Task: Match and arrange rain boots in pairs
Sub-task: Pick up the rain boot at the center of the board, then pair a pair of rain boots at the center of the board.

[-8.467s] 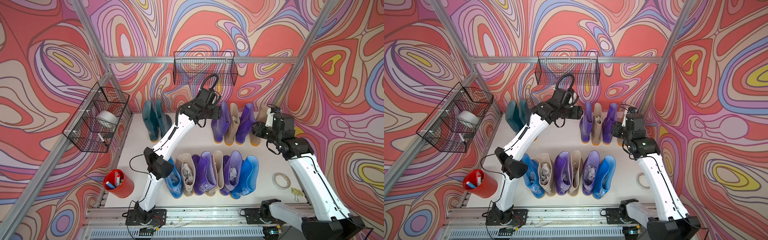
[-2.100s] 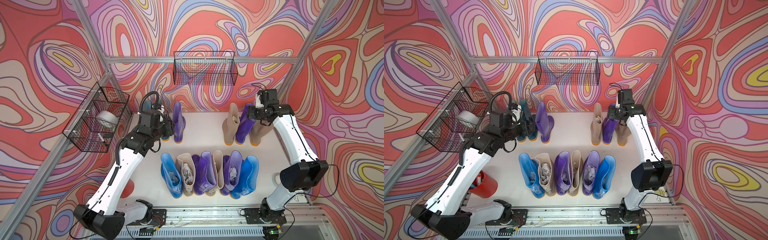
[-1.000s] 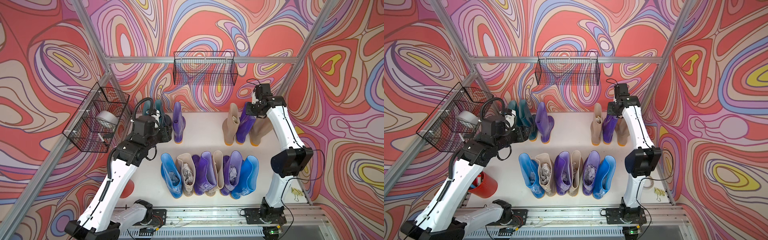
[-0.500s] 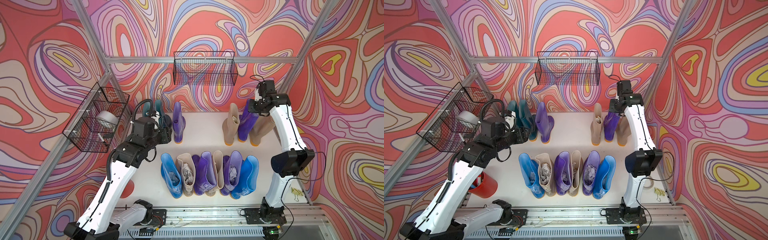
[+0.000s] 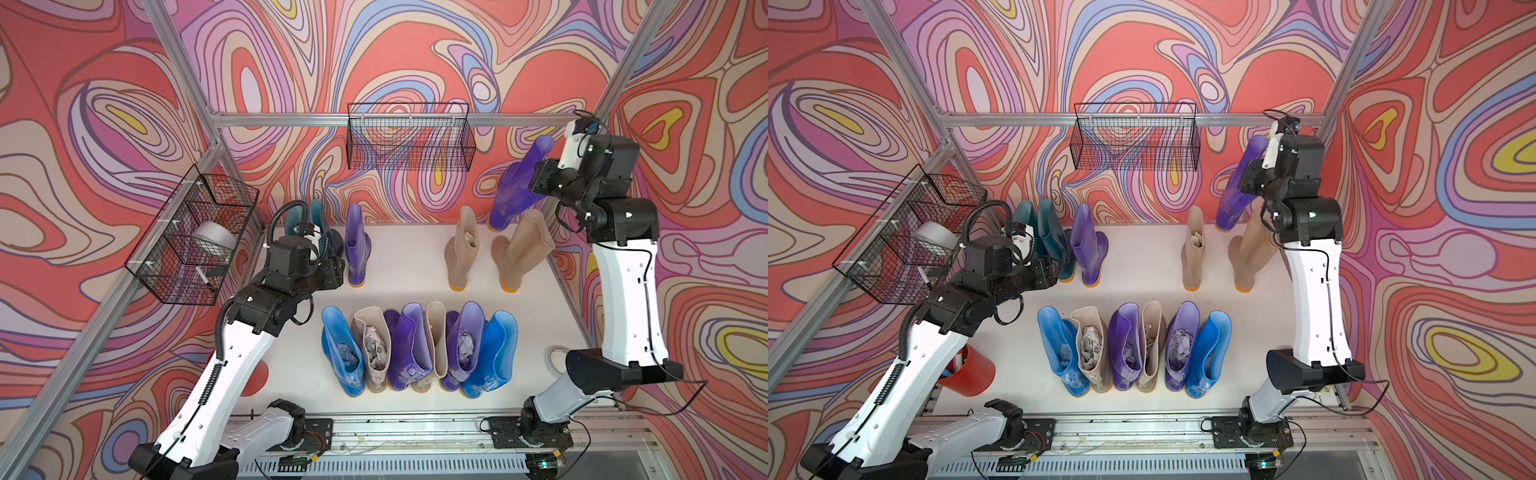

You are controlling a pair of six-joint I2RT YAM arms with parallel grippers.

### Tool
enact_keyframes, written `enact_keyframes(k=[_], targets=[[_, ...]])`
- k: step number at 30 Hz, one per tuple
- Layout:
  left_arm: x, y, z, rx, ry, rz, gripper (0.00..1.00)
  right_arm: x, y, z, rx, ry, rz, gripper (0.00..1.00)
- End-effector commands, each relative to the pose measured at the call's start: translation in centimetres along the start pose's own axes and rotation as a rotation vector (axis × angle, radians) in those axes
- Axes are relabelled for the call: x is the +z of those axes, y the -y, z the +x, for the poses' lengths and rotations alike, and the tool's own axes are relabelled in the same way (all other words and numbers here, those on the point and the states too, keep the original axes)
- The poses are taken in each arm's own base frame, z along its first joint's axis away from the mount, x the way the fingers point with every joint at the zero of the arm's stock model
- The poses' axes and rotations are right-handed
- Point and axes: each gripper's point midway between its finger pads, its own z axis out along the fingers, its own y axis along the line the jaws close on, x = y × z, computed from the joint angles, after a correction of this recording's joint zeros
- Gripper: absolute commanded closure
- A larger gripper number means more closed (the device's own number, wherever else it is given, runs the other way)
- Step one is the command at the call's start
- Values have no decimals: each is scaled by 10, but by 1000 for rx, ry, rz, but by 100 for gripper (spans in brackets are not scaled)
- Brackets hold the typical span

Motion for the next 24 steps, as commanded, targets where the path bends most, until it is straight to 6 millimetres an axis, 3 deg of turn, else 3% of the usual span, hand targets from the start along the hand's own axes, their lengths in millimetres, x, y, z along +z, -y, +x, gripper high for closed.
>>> enact_keyframes(k=[1, 4, 8, 14, 18, 19, 24], targets=[[4, 2, 6, -1, -16, 17, 41, -34, -33, -77, 31, 280, -170, 100], [5, 3, 8, -8, -19, 24, 41, -41, -51, -96, 64, 317, -270, 100], [6, 3, 8, -12, -20, 23, 41, -43, -68, -105, 113, 326, -384, 100], [4, 2, 7, -10, -14, 19, 41, -37, -95, -100, 183, 282, -574, 100], [6, 1, 8, -10, -18, 17, 41, -49, -114, -103, 202, 264, -703, 100], [7, 1, 9, -12, -21, 16, 41, -34, -116, -96, 216, 232, -724, 100], [7, 2, 9, -17, -20, 22, 41, -26, -129, -86, 256, 173, -832, 100]])
